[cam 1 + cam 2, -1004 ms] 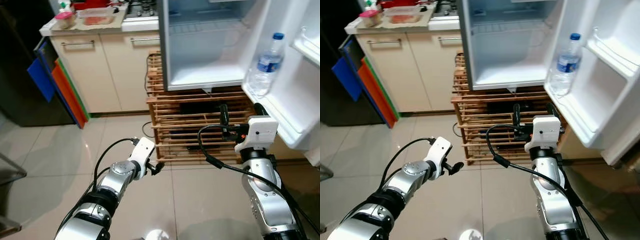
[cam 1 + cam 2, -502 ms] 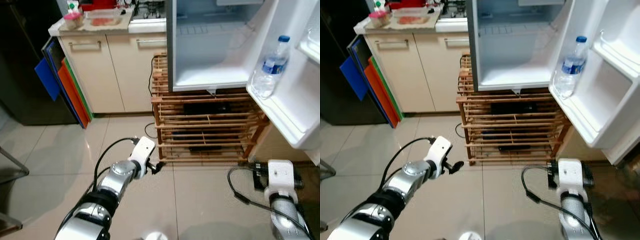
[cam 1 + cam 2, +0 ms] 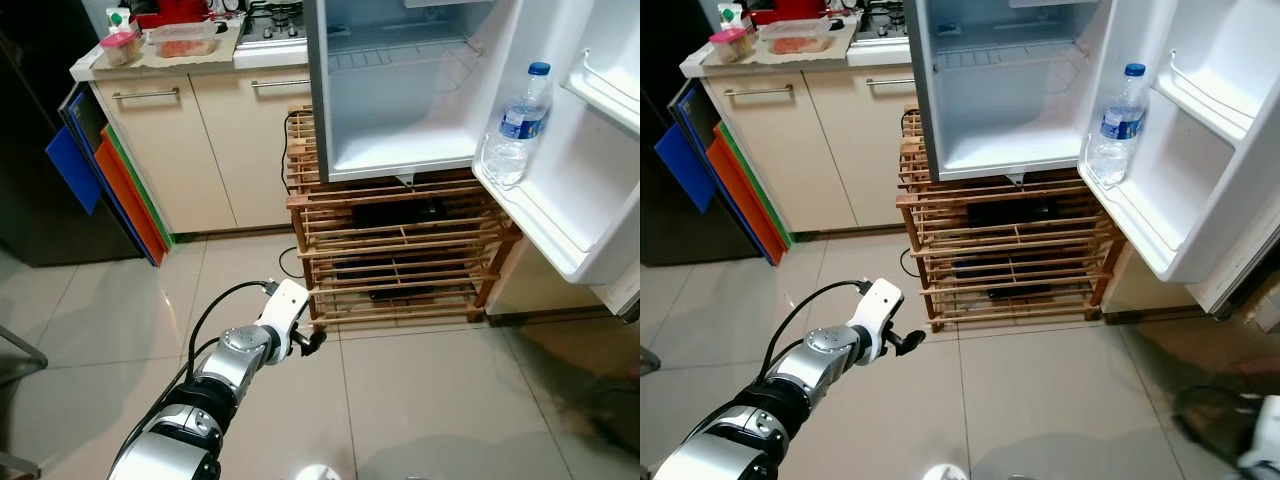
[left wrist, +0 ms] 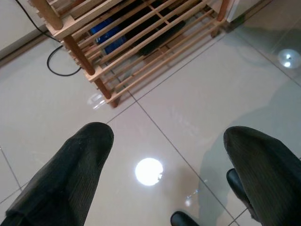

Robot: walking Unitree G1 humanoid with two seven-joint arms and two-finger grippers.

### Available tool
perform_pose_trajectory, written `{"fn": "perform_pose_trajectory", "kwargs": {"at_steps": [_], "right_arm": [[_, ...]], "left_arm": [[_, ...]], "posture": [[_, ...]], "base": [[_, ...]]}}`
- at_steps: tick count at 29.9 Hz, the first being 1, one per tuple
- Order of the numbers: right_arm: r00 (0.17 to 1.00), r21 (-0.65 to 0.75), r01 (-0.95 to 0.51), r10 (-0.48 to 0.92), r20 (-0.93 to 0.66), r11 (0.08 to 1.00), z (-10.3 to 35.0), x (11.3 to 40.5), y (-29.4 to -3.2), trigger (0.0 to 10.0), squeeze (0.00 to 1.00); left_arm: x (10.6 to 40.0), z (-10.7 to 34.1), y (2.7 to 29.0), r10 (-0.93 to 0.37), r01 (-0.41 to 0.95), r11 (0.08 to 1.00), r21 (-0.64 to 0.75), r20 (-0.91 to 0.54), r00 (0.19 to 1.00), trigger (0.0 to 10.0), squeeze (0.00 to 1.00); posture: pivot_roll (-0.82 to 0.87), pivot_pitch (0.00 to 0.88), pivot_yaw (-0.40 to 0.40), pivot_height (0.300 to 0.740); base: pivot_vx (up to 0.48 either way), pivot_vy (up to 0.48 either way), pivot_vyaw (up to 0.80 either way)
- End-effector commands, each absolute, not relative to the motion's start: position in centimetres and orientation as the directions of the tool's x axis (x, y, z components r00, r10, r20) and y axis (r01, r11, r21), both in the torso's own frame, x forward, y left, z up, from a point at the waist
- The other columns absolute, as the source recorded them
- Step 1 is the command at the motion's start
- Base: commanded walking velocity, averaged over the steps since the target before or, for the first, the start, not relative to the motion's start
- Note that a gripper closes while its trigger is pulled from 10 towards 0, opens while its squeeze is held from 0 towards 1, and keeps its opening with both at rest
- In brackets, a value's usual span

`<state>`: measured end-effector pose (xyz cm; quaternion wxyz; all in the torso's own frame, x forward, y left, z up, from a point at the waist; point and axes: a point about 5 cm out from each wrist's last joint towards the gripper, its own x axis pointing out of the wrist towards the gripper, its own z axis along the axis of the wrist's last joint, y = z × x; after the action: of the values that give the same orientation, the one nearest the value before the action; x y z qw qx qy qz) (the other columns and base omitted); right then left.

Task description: Restocking fridge

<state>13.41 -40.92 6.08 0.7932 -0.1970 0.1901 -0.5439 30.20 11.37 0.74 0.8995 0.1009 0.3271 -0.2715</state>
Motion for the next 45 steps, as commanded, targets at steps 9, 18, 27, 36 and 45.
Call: {"fn": "perform_pose_trajectory", "kwargs": {"at_steps": [9,18,27,36,45], "right_arm": [[0.416,-0.412,0.85,-0.899,0.14,0.329,11.5,17.9,-42.1,10.0,0.0],[0.471,-0.158,0.881,-0.859,0.203,0.446,13.3,21.0,-39.7,10.0,0.0],[0.734,0.019,0.632,-0.607,0.304,0.774,14.0,22.3,-32.2,10.0,0.0],[0.885,-0.026,0.425,-0.409,0.223,0.905,12.2,23.2,-25.8,10.0,0.0],[0.933,0.044,0.317,-0.32,0.165,0.947,11.9,23.7,-21.8,10.0,0.0]], "left_arm": [[30.6,1.0,11.7,-0.413,0.549,0.836,0.009,-0.648,0.639,10.0,0.0],[31.2,1.7,11.6,-0.418,0.555,0.832,0.019,-0.637,0.648,10.0,0.0],[31.2,1.7,11.7,-0.422,0.554,0.833,0.011,-0.635,0.647,10.0,0.0],[32.4,3.5,10.8,-0.468,0.553,0.833,0.01,-0.521,0.714,10.0,0.0],[34.1,11.6,8.6,-0.499,0.498,0.867,0.021,0.027,0.866,10.0,0.0]], "posture": [[-0.14,0.0,0.107,0.723],[-0.13,0.0,0.119,0.723],[-0.14,0.0,0.122,0.723],[-0.14,0.0,0.124,0.723],[-0.14,0.0,0.108,0.723]], "base": [[0.0,0.0,0.0],[0.0,0.0,0.0],[0.0,0.0,0.0],[0.0,0.0,0.0],[0.0,-0.314,0.0]]}}
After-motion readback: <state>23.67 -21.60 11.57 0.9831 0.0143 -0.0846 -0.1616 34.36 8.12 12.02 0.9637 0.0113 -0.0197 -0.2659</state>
